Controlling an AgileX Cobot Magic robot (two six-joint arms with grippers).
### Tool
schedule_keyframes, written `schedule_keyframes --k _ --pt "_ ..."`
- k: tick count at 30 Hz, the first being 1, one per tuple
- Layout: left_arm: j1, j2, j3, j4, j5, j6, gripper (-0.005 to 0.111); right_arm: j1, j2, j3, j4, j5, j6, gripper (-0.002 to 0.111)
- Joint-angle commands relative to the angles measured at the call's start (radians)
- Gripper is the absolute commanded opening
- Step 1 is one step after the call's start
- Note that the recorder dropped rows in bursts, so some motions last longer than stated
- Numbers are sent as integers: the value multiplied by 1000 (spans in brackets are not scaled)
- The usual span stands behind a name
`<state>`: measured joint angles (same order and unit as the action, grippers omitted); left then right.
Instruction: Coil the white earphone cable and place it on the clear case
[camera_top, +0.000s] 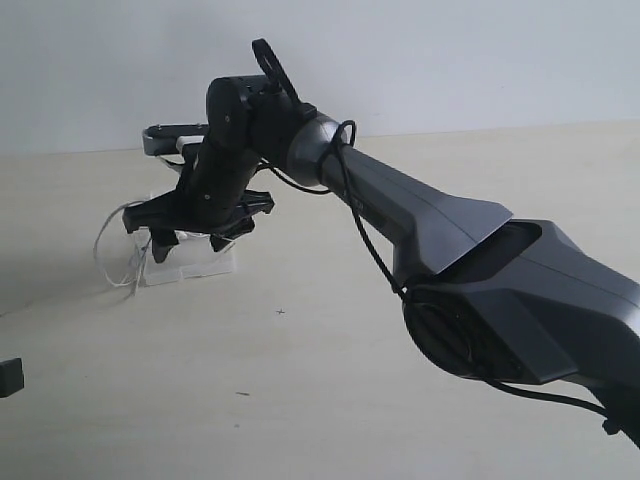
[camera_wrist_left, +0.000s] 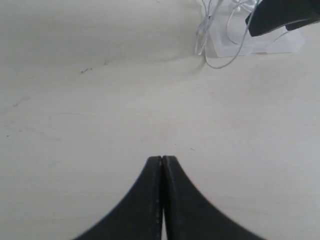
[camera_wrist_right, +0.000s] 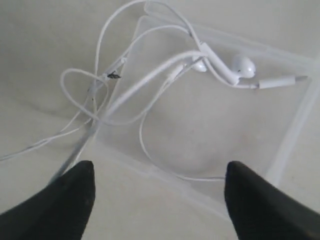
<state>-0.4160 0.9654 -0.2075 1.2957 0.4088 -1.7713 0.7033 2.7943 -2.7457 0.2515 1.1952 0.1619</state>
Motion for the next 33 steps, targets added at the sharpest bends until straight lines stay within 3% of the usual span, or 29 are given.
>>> schedule_keyframes --k 1,8,11,13,15,22,24,29,33 --pt "-2 -4 6 5 -1 -8 0 -2 -4 -4 6 -37 23 68" --pt "-2 -4 6 51 0 -18 0 -2 -4 -4 23 -32 23 31" --pt "-2 -4 6 191 19 -130 0 -2 -4 -4 23 -35 21 20" --pt "-2 -4 1 301 55 -238 0 -2 -4 -4 23 -39 21 18" --pt "-2 0 -14 449 78 -328 0 -2 -4 -4 21 -40 21 18" --pt "-2 134 -118 449 105 -300 0 -2 -4 -37 19 -58 17 19" --pt "-2 205 -141 449 114 -296 0 -2 -4 -59 21 -66 -6 28" --pt "-2 376 -220 449 138 -210 0 -2 -4 -88 23 -66 -19 63" --pt "-2 468 -264 449 122 -116 0 -2 -4 -88 23 -68 -3 62"
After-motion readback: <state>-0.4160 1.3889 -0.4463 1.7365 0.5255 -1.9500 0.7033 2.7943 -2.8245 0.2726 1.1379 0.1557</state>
